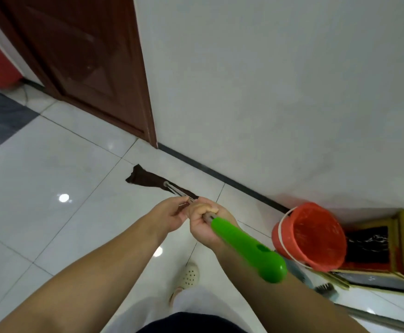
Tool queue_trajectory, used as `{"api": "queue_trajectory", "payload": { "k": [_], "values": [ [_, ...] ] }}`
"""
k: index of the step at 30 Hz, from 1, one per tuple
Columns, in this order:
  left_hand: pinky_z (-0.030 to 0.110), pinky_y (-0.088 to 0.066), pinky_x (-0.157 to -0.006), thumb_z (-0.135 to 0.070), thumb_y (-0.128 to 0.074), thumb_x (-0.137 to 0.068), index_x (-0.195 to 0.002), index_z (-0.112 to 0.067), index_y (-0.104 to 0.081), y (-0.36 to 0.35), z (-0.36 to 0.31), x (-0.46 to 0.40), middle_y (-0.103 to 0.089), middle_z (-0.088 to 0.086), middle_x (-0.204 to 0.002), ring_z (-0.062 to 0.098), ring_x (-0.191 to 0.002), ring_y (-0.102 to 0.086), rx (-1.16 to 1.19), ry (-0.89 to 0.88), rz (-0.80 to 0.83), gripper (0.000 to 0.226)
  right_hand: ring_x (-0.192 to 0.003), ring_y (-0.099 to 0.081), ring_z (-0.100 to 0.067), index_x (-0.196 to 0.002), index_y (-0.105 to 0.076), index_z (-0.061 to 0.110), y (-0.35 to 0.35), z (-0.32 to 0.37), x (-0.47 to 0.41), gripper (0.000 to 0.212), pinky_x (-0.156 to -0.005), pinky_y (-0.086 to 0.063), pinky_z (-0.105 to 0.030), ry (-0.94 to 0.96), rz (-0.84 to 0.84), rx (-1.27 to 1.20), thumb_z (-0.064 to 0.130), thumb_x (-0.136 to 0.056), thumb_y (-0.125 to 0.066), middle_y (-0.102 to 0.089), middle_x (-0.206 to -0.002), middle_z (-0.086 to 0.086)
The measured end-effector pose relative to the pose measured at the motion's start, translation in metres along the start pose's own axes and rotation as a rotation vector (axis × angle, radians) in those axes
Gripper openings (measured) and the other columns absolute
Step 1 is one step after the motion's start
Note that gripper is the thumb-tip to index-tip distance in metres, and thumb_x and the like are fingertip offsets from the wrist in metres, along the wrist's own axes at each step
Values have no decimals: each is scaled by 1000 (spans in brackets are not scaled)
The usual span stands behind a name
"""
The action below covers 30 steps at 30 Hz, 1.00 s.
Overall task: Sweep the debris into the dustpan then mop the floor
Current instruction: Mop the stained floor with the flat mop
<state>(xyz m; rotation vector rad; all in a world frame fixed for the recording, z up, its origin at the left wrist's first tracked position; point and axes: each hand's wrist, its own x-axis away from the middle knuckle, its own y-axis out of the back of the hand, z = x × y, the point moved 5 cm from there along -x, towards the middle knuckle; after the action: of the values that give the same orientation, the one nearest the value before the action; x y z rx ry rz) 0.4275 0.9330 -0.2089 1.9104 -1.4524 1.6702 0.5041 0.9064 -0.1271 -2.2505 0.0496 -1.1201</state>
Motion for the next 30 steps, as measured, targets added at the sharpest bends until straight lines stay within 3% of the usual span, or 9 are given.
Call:
{"api": "queue_trajectory", "payload": {
  "k": [3, 6, 9, 15, 18, 21, 24, 28, 30],
  "values": [
    [31, -46, -88, 2, -44, -94, -85, 3, -54, -7, -28, -7, -53, 18, -85, 20, -81, -54, 38, -14, 8, 14, -27, -45, -18, -85, -46, 1, -40, -1, -1, 4, -31, -43, -18, 81, -31, 160, -1, -89, -46, -46, -48, -13],
    [26, -53, -76, 2, -46, -94, -94, -1, -52, -9, -50, -8, -53, 17, -86, 21, -79, -56, 78, -35, 3, 7, -39, -54, -12, -112, -48, 5, -62, 6, -5, 44, -40, -49, -18, 155, -103, 594, -8, -71, -57, -51, -67, -10],
    [35, -49, -95, 4, -51, -93, -99, 0, -57, -8, -69, -13, -54, 20, -98, 27, -92, -59, 149, -46, -9, 9, -45, -61, 1, -131, -47, 10, -62, 27, -4, 31, -50, -48, -13, 342, -298, 1258, 10, -100, -44, -54, -82, 1],
    [37, -47, -88, 5, -50, -92, -94, 6, -62, -17, -131, -29, -59, 24, -103, 29, -92, -63, 87, -40, 75, 12, -59, -61, 1, -106, -67, 22, -131, 40, 16, 29, -50, -46, -5, 977, -218, 1652, 0, -89, -59, -65, -75, 7],
    [36, -51, -88, 9, -38, -94, -107, 7, -59, -21, -175, -39, -57, 28, -119, 34, -99, -63, -32, -32, 160, 25, -77, -64, 6, -104, -66, 36, -186, 15, 0, 34, -71, -50, -9, 1212, -133, 1857, 13, -79, -70, -70, -91, 14],
    [32, -52, -92, 15, -31, -91, -117, 0, -58, -19, -223, -44, -58, 23, -123, 29, -102, -64, -276, -40, 244, 40, -102, -61, 0, -101, -64, 47, -225, 0, -25, 37, -87, -49, -17, 1355, -167, 1879, 18, -80, -72, -66, -109, 19],
    [27, -54, -86, 8, -43, -93, -110, -12, -61, -14, -269, -40, -62, 15, -118, 27, -106, -64, -520, -51, 337, 33, -98, -62, 0, -96, -64, 45, -258, -9, -55, 29, -85, -49, -18, 1422, -258, 1828, 19, -83, -70, -67, -102, 19],
    [16, -52, -61, -10, -62, -89, -111, -22, -66, -10, -327, -52, -67, 3, -83, 15, -74, -67, -840, -242, 362, 25, -87, -63, 7, -94, -62, 42, -301, -15, -94, 24, -72, -46, -4, 1465, -302, 1783, 20, -87, -66, -66, -91, 28],
    [13, -44, -53, -17, -65, -87, -89, -42, -67, -18, -356, -58, -61, -10, -63, 6, -59, -56, -1077, -486, 383, 25, -84, -62, 8, -91, -60, 44, -317, -14, -107, 26, -69, -46, -3, 1514, -314, 1753, 19, -88, -64, -65, -88, 31]
  ]
}}
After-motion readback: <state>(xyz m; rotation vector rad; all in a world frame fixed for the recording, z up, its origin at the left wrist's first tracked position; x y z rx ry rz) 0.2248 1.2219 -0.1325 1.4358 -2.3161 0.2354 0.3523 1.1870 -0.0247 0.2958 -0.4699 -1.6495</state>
